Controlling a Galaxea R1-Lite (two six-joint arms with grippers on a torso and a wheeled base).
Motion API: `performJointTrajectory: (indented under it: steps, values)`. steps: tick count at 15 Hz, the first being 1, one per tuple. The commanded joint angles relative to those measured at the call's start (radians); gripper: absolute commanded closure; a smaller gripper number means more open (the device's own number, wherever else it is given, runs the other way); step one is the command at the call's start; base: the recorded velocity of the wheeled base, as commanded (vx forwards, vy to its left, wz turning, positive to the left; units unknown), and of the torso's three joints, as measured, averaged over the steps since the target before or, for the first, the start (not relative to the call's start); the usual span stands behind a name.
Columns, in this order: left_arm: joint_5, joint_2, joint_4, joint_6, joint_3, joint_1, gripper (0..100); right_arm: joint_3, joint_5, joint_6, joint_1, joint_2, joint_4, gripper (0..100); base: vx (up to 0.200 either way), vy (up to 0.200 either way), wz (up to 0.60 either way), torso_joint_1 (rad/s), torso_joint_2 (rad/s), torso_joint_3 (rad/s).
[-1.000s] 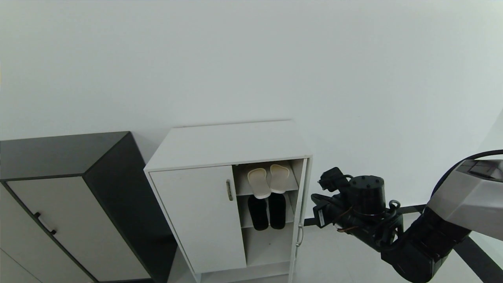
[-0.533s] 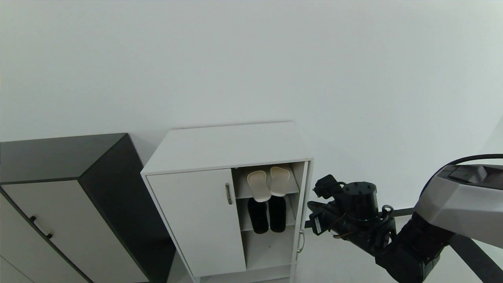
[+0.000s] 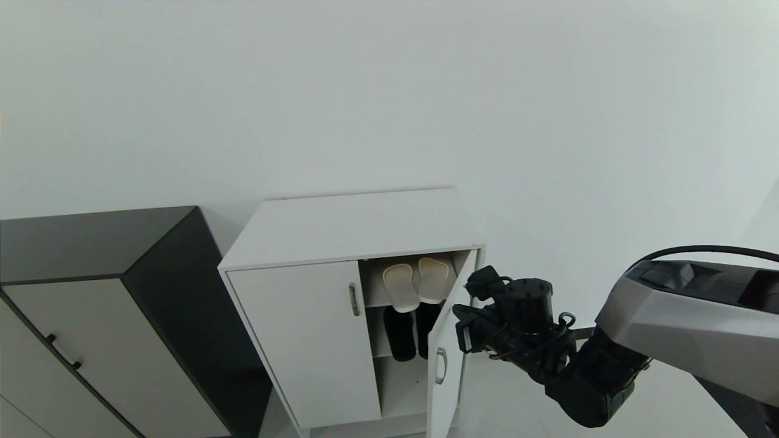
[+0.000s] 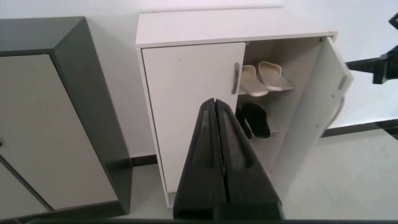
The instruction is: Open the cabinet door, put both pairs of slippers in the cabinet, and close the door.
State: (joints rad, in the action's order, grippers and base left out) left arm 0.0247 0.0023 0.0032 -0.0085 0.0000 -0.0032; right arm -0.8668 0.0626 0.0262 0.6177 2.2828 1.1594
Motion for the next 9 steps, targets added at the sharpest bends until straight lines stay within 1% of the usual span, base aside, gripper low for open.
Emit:
performJointTrajectory:
  steps: [1,5,6,8,9]
  values:
    - [0.0,0.001,0.0,-0.001,0.0,0.0,100,-0.012,-0.001,0.028,0.016,0.007,0.033,100,0.0,0.0,0.0,0.0,0.0,0.0]
    - [0.0,0.001,0.0,-0.001,0.0,0.0,100,0.049,-0.004,0.031,0.025,-0.049,0.036,100,0.0,0.0,0.0,0.0,0.0,0.0]
    - [0.0,0.001,0.0,-0.001,0.0,0.0,100,0.088,-0.004,0.015,0.033,-0.072,0.04,100,0.0,0.0,0.0,0.0,0.0,0.0]
    - [0.0,0.001,0.0,0.001,0.0,0.0,100,0.117,-0.018,-0.012,0.034,-0.069,0.097,100,0.0,0.0,0.0,0.0,0.0,0.0]
    - [0.0,0.001,0.001,0.002,0.0,0.0,100,0.132,-0.033,-0.031,0.034,-0.063,0.129,100,0.2,0.0,0.0,0.007,0.0,0.002]
